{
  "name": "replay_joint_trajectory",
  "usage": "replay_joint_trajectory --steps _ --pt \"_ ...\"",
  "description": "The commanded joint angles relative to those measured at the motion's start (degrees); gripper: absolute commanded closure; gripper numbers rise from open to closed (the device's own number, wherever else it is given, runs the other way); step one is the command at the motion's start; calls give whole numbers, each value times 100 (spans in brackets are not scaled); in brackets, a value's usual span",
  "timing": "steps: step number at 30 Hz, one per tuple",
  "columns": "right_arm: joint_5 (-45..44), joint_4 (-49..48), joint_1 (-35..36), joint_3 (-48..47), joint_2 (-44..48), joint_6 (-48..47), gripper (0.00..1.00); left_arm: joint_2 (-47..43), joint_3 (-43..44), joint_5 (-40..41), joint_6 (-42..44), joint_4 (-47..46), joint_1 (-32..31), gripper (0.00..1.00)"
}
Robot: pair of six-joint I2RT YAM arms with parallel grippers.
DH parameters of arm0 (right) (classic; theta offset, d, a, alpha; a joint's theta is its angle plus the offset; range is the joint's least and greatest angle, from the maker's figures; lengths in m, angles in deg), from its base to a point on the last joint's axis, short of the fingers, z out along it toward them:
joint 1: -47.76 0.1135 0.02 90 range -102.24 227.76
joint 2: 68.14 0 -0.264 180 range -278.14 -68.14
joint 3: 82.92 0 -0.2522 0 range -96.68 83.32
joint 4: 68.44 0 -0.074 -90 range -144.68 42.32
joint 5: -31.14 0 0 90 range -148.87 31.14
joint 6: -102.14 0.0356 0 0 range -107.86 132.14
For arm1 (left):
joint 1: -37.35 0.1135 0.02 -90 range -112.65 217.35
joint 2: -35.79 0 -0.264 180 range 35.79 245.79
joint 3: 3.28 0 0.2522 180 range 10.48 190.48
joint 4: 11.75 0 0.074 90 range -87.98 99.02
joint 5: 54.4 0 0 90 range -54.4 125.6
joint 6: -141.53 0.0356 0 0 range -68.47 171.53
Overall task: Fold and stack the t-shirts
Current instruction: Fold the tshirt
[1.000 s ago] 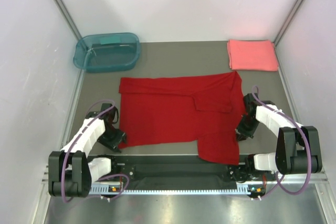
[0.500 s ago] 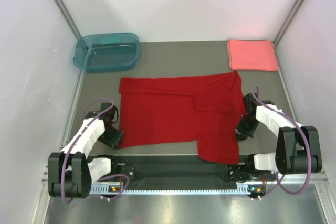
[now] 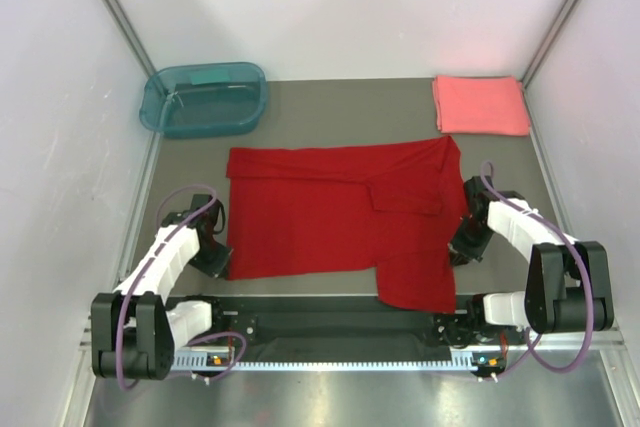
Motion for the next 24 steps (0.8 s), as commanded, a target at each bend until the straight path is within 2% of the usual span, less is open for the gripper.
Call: replay_joint_trajectory --steps 1,12,17,24 --pt "-117 -232 -30 -317 203 12 100 -240 343 291 197 76 -9 100" --pt "-257 127 -22 -563 440 -84 100 -433 897 458 716 332 -9 100" --pt "-442 357 -22 -1177 502 -348 100 -320 1318 704 1119 -46 -9 100" --pt "-503 418 -22 -2057 194 -629 100 208 1890 502 1682 -398 -35 100"
